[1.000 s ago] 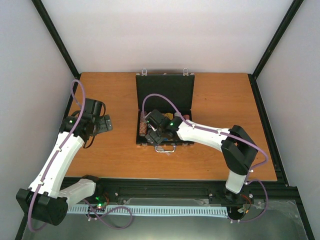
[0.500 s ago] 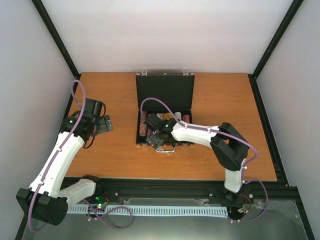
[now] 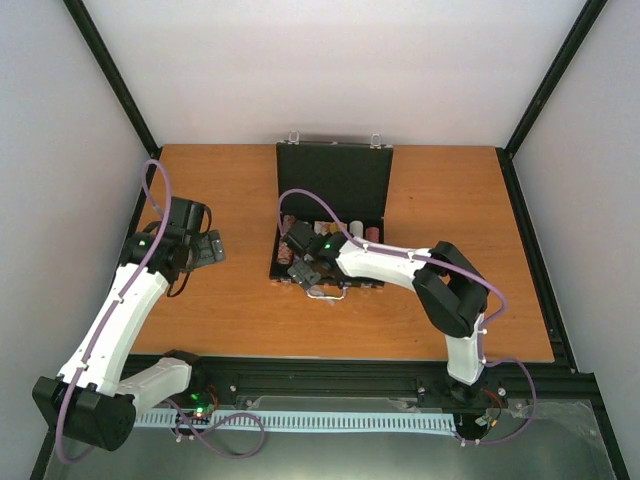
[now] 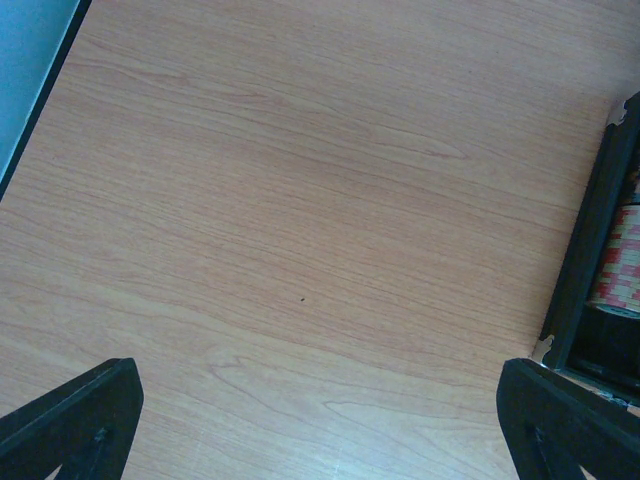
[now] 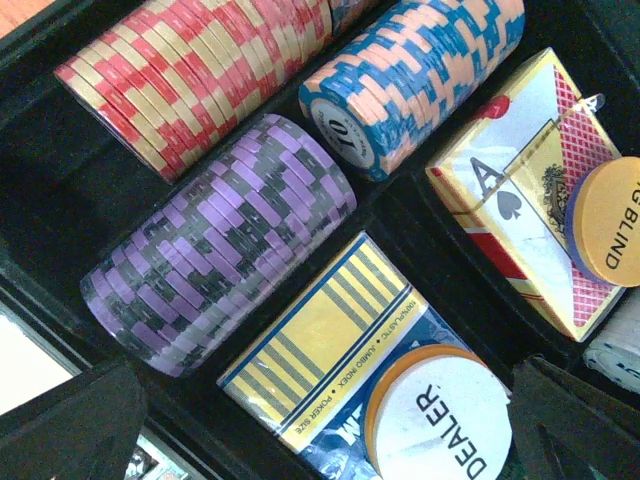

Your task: Pack up texas hold em set

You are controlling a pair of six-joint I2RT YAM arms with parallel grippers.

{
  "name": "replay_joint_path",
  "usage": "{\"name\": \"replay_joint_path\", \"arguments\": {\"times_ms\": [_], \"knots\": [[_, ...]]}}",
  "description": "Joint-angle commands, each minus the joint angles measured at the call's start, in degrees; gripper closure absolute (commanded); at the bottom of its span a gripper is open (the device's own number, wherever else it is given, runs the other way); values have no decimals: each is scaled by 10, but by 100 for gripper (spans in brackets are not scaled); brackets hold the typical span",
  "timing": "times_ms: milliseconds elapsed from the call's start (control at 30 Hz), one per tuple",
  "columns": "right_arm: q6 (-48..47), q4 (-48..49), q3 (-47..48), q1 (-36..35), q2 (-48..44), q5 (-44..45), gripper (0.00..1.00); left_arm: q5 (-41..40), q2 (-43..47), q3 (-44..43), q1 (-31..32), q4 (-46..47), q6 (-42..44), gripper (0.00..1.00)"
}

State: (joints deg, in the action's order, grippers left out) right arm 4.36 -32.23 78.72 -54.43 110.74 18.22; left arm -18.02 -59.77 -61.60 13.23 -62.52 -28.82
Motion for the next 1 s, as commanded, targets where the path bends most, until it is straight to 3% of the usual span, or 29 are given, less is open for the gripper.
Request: {"name": "replay_joint_path", "arguments": {"times_ms": [0,233,433,600,967], "knots": [[12,20,11,13,-45,5,0,-9,2,-14,-3,5,-2,0],[36,-36,9,26,-122,19,0,8,-24,-28,-3,14,10,0],[78,-45,74,118,-139,-15,4,20,-44,-55,-3,19,14,0],[58,-45,206,177,-95,-47,4,26,-49,-60,-2,20,14,0],[37,-155,542,223,117,-51,0,30,-44,-60,-2,16,17,0]]}}
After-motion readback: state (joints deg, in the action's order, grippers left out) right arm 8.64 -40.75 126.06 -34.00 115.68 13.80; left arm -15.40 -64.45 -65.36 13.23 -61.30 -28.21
